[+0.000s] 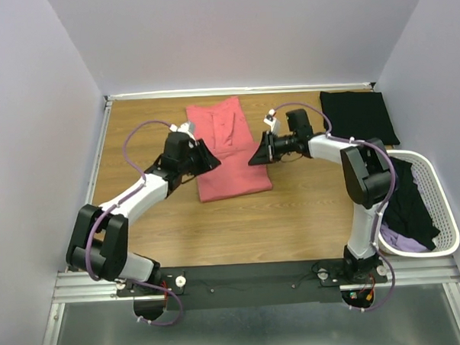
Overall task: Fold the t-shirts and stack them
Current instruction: Fold the tshirt
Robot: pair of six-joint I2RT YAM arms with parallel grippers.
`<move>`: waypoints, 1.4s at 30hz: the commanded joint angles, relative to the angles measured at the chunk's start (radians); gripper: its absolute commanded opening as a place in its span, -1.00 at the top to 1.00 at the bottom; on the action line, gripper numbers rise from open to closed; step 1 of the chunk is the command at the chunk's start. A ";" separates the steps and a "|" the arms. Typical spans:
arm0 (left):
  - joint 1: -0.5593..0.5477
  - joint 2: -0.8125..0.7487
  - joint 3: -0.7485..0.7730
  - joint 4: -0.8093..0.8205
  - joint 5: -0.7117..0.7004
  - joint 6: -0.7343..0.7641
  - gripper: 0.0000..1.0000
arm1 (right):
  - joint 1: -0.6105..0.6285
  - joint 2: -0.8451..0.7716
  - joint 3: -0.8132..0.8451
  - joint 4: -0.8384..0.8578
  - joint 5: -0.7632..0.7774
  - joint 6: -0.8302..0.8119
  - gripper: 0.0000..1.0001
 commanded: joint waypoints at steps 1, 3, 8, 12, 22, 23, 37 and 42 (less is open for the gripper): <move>-0.029 -0.007 -0.090 -0.081 -0.010 -0.021 0.11 | 0.026 -0.020 -0.130 0.050 -0.030 0.019 0.53; -0.028 -0.002 -0.123 -0.092 -0.014 -0.018 0.18 | 0.024 -0.012 -0.196 0.055 -0.028 0.007 0.53; -0.029 0.082 -0.133 -0.153 -0.033 -0.002 0.26 | 0.018 0.055 -0.265 0.056 -0.015 -0.050 0.54; -0.025 0.124 -0.156 -0.153 -0.025 -0.005 0.28 | -0.005 0.118 -0.282 0.060 -0.022 -0.050 0.55; 0.034 -0.025 -0.193 -0.247 -0.103 0.048 0.16 | 0.006 -0.038 -0.311 0.056 -0.002 0.008 0.55; 0.029 -0.043 -0.186 -0.259 -0.105 0.050 0.12 | 0.035 -0.065 -0.303 0.058 0.002 0.014 0.55; 0.024 -0.284 -0.126 -0.379 -0.283 0.075 -0.17 | 0.313 0.037 -0.170 0.396 0.088 0.296 0.55; 0.023 -0.295 -0.175 -0.362 -0.275 0.070 -0.18 | 0.327 0.152 -0.162 0.415 0.107 0.318 0.55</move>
